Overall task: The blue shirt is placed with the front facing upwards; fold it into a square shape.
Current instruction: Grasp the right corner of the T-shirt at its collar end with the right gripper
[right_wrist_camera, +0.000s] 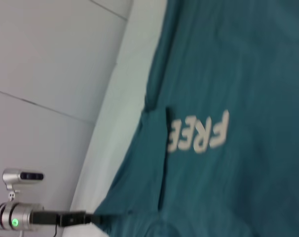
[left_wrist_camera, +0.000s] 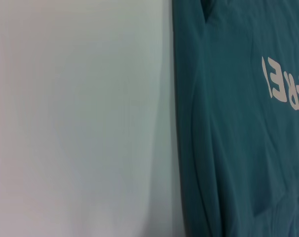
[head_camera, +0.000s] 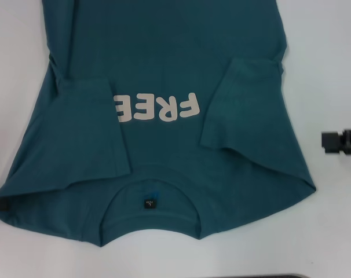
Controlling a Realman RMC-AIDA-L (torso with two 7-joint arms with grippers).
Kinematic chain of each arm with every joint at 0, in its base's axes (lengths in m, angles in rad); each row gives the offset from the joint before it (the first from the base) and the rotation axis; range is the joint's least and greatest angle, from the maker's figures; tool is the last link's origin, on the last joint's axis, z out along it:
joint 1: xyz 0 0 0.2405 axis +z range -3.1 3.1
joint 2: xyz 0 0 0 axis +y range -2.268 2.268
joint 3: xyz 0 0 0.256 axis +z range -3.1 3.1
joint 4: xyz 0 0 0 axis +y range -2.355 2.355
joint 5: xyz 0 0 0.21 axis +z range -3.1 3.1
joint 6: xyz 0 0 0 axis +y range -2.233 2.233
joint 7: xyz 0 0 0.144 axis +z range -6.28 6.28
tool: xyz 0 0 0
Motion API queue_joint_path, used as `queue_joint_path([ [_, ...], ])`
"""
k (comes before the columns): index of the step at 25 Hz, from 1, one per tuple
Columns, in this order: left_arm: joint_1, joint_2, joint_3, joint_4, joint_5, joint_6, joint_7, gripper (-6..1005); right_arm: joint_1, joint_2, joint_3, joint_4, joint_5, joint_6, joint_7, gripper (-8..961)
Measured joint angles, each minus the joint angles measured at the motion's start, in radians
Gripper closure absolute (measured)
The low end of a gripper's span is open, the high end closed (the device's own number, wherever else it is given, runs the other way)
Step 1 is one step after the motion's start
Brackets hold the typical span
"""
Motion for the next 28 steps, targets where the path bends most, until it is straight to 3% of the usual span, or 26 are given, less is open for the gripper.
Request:
queue_joint_path([
  [7, 0.000, -0.006, 0.004, 0.000, 0.001, 0.006, 0.000, 970, -0.027, 0.000, 0.004, -0.035, -0.090, -0.015, 0.066, 227],
  [19, -0.005, -0.005, 0.006, 0.000, 0.001, 0.022, 0.000, 971, -0.001, 0.006, 0.002, -0.037, -0.188, 0.065, 0.101, 230],
  [22, -0.006, -0.003, 0.006, 0.000, 0.001, 0.022, 0.000, 971, 0.003, 0.015, 0.004, -0.047, -0.186, 0.094, 0.098, 231],
  [28, -0.014, 0.000, 0.007, 0.000, 0.001, 0.023, 0.001, 970, 0.014, 0.052, -0.005, -0.105, -0.191, 0.132, 0.089, 232],
])
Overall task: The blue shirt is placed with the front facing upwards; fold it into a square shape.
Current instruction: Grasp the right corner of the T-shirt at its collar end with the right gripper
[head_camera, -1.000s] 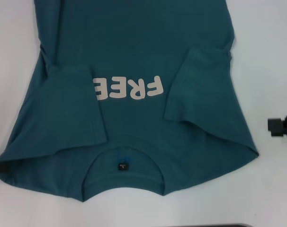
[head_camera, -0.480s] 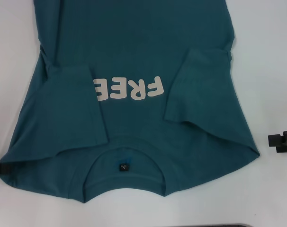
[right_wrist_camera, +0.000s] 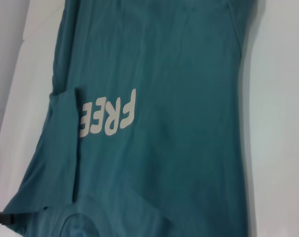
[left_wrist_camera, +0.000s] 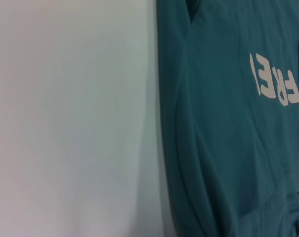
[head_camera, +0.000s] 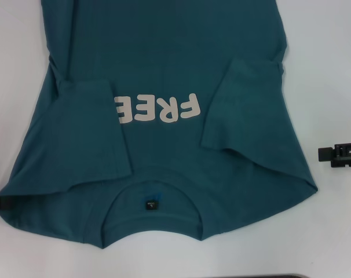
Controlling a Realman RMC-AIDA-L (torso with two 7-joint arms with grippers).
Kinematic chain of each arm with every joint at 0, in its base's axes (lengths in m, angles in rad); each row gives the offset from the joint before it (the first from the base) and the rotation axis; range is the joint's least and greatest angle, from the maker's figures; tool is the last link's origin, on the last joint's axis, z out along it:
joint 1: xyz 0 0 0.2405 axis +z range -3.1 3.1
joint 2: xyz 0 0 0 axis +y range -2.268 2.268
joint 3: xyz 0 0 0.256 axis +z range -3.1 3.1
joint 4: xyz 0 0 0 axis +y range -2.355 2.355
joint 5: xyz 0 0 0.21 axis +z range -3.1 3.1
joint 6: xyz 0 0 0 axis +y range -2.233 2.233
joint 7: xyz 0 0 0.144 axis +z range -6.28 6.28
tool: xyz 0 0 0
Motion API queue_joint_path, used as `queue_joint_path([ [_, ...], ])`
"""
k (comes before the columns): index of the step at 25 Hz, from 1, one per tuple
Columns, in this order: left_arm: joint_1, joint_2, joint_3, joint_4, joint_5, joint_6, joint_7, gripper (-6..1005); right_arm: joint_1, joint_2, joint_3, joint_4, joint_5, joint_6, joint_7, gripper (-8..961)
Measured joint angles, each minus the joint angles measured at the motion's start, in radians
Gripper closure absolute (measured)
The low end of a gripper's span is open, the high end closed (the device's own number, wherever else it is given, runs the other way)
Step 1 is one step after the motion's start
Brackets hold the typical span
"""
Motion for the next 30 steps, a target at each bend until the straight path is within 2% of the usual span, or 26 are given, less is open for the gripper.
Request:
queue_joint_path([
  [14, -0.007, 0.006, 0.002, -0.002, 0.000, 0.003, 0.001, 971, 0.029, 0.036, -0.005, -0.009, -0.042, 0.033, -0.004, 236],
  [30, -0.007, 0.007, 0.005, -0.001, 0.002, 0.000, 0.003, 970, 0.031, 0.046, -0.043, -0.009, -0.082, 0.029, 0.003, 240],
])
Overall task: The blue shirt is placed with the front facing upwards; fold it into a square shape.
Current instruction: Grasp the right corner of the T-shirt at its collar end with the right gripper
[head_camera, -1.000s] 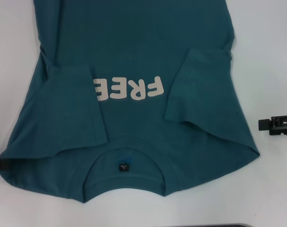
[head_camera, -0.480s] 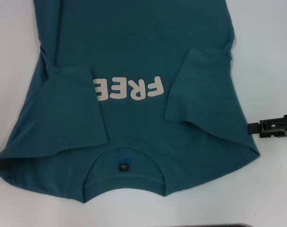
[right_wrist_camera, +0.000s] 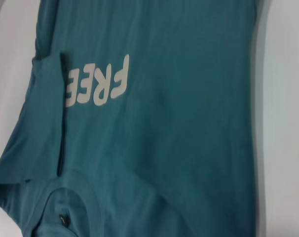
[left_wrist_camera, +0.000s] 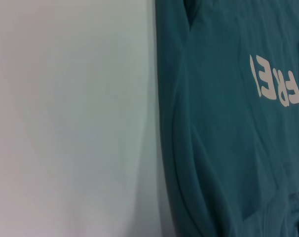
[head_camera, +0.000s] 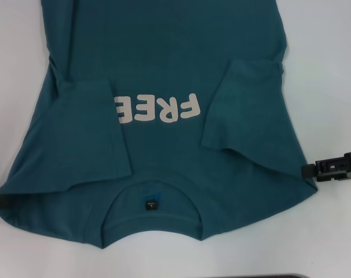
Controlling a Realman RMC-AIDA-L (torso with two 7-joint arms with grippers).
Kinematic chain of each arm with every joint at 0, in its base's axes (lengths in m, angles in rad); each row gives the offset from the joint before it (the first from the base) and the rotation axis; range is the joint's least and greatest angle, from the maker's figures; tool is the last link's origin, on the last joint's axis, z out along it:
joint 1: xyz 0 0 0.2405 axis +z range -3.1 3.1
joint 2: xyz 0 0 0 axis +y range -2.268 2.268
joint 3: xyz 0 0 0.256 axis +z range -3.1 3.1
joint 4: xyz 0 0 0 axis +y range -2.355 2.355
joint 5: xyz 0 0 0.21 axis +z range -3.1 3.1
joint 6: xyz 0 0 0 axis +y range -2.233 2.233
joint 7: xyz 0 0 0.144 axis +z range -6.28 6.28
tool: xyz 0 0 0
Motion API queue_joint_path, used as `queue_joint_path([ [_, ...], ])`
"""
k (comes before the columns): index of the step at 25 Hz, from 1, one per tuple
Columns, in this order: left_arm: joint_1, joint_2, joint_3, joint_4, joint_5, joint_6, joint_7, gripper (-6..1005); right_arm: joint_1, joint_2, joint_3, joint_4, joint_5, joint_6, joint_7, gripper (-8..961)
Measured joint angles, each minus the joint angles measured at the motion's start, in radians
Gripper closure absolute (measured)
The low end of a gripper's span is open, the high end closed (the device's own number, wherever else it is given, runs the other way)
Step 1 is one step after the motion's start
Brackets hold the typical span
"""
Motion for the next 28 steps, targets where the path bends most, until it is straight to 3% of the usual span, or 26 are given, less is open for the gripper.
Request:
queue_joint_path([
  [28, -0.007, -0.006, 0.009, 0.008, 0.008, -0.007, 0.010, 971, 0.025, 0.017, -0.009, 0.000, 0.030, -0.073, -0.004, 247],
])
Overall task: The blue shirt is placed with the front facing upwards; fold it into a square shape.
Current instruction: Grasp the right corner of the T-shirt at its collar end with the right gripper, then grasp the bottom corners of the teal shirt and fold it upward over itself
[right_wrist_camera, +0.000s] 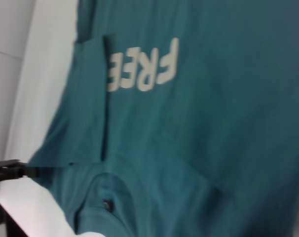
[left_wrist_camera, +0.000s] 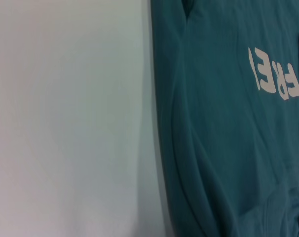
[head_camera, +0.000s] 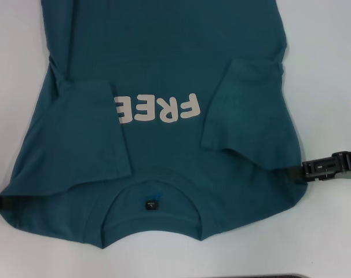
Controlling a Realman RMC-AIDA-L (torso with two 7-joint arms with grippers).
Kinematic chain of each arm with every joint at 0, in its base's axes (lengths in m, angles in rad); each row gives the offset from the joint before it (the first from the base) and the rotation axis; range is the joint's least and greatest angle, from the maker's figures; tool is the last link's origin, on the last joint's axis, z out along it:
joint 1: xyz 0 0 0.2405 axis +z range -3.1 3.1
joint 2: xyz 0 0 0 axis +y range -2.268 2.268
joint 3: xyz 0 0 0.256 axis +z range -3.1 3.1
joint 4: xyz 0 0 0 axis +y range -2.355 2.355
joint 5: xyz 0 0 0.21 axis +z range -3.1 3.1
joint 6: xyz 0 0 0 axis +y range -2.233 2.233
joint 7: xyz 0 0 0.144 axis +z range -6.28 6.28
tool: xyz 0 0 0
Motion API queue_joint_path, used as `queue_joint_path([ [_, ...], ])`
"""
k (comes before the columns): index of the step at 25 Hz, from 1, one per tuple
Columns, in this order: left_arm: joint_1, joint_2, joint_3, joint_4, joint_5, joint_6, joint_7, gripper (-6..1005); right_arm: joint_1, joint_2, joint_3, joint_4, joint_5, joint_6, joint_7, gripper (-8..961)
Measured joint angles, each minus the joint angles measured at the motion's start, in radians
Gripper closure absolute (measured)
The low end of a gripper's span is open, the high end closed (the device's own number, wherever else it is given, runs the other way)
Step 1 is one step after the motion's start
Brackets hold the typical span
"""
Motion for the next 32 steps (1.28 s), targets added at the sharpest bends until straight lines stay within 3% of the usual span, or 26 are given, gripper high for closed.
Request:
queue_joint_path([
  [9, -0.016, -0.006, 0.000, 0.001, 0.014, -0.006, 0.001, 971, 0.000, -0.001, -0.002, 0.000, 0.023, -0.012, -0.001, 249],
  [20, -0.019, -0.007, 0.000, 0.001, 0.015, -0.006, 0.002, 970, -0.042, -0.031, 0.008, 0.000, 0.000, -0.007, 0.007, 251],
  [32, -0.021, -0.009, 0.000, 0.001, 0.015, -0.008, 0.002, 971, -0.046, -0.032, 0.013, 0.004, -0.028, 0.011, 0.010, 254],
])
